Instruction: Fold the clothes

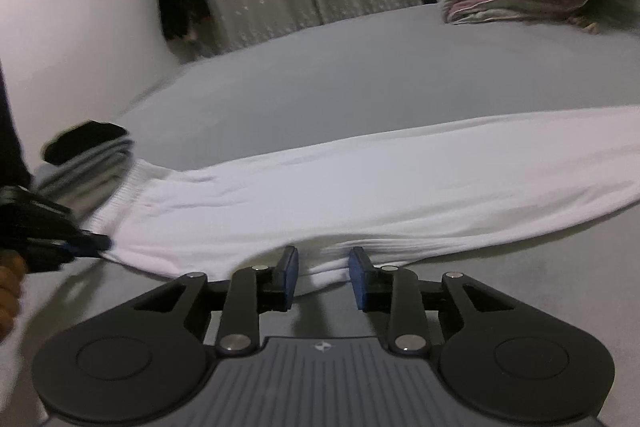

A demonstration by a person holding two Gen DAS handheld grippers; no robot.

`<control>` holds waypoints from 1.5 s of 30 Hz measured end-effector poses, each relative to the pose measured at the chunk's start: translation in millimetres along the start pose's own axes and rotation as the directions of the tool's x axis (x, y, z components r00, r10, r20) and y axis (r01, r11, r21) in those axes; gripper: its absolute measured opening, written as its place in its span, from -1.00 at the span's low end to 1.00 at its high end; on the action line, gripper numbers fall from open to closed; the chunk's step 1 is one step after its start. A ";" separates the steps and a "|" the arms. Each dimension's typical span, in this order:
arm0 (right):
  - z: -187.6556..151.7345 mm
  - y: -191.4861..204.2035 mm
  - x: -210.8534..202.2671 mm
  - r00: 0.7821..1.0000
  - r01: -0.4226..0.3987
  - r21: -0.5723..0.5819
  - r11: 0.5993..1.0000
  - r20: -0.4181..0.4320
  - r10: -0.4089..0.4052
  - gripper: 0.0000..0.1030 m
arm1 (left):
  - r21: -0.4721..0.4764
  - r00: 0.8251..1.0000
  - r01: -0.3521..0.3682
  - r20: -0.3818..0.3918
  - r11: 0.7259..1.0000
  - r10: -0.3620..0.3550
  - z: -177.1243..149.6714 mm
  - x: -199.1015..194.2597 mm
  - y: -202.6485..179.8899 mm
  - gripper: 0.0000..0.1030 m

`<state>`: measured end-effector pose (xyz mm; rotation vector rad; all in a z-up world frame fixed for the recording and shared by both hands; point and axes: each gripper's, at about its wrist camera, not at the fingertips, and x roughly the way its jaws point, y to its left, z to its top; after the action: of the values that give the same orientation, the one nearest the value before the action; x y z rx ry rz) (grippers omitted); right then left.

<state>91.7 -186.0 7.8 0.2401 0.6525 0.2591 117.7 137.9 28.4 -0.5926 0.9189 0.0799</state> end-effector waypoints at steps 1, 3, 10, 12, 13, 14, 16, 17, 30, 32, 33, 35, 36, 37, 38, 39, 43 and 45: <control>-0.7 -0.2 1.1 1.000 -0.025 0.012 1.000 -0.004 0.025 -0.36 | 0.000 1.000 0.000 0.000 1.000 0.000 0.1 0.0 0.0 -0.81; -1.1 -0.5 4.2 0.999 -0.052 0.034 0.998 -0.013 0.053 -0.25 | 0.001 1.000 -0.001 0.000 1.000 0.001 0.2 0.1 0.0 -0.81; 0.0 12.2 13.6 0.995 -0.095 0.052 0.994 -0.033 0.097 -0.10 | 0.010 1.000 -0.008 0.001 1.000 0.008 -0.1 0.7 -1.6 -0.80; -2.4 19.5 13.4 0.995 -0.096 0.020 0.995 -0.027 0.097 -0.12 | 0.012 1.000 -0.009 0.001 1.000 0.009 -0.2 0.7 -1.8 -0.80; -3.6 21.4 13.4 0.994 -0.105 0.013 0.994 -0.026 0.105 -0.20 | 0.012 1.000 -0.009 0.001 1.000 0.009 -0.1 0.7 -1.8 -0.80; -4.0 20.7 13.9 0.991 -0.127 0.022 0.992 -0.028 0.128 -0.24 | 0.012 1.000 -0.009 0.000 1.000 0.009 0.0 0.6 -1.8 -0.80; -2.5 16.8 15.2 0.984 -0.171 0.033 0.985 -0.036 0.172 -0.26 | 0.012 1.000 -0.008 0.000 1.000 0.008 0.0 0.4 -1.9 -0.80; -0.6 14.3 15.8 0.982 -0.182 0.027 0.983 -0.040 0.183 -0.27 | 0.012 1.000 -0.008 -0.001 1.000 0.008 0.1 0.3 -1.8 -0.80; 12.7 -18.7 24.9 0.955 -0.295 0.132 0.946 0.009 0.297 0.13 | 0.019 1.000 -0.009 -0.005 1.000 0.009 0.3 1.7 -2.6 -0.80; 11.3 -26.5 27.1 0.942 -0.331 0.202 0.922 0.013 0.336 0.18 | 0.023 1.000 -0.010 -0.004 1.000 0.010 0.0 1.6 -3.1 -0.80; 10.2 -32.0 27.1 0.931 -0.358 0.252 0.899 0.027 0.364 0.19 | 0.023 1.000 -0.010 -0.004 1.000 0.010 0.0 1.5 -3.1 -0.80; 7.1 -41.5 26.6 0.902 -0.419 0.328 0.847 0.047 0.429 0.19 | 0.024 1.000 -0.010 -0.004 1.000 0.010 0.0 1.4 -3.0 -0.80; 5.8 -41.1 25.6 0.894 -0.433 0.322 0.842 0.036 0.446 0.19 | 0.025 1.000 -0.010 -0.004 1.000 0.010 -0.1 1.3 -3.1 -0.80; 5.2 -36.7 22.9 0.898 -0.426 0.280 0.860 0.012 0.441 0.19 | 0.026 1.000 -0.011 -0.004 1.000 0.011 -0.2 1.2 -3.2 -0.80; 4.7 -31.8 19.8 0.902 -0.418 0.233 0.878 -0.011 0.432 0.19 | 0.027 1.000 -0.011 -0.004 1.000 0.011 -0.4 1.2 -3.3 -0.80; 4.6 -25.4 16.1 0.908 -0.406 0.173 0.897 -0.031 0.417 0.19 | 0.028 1.000 -0.012 -0.003 1.000 0.012 -0.6 1.1 -3.4 -0.80; 8.7 0.7 7.0 0.935 -0.348 -0.081 0.934 -0.106 0.339 0.19 | 0.034 1.000 -0.015 -0.002 0.999 0.015 -0.9 0.9 -4.0 -0.80; 12.6 16.1 3.5 0.964 -0.259 -0.271 0.927 -0.131 0.231 0.19 | 0.036 1.000 -0.016 -0.001 0.999 0.016 -0.8 1.0 -4.1 -0.80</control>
<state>99.7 -171.6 20.3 0.0298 0.6722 0.6047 119.1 133.8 29.1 -0.5518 0.9248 0.0775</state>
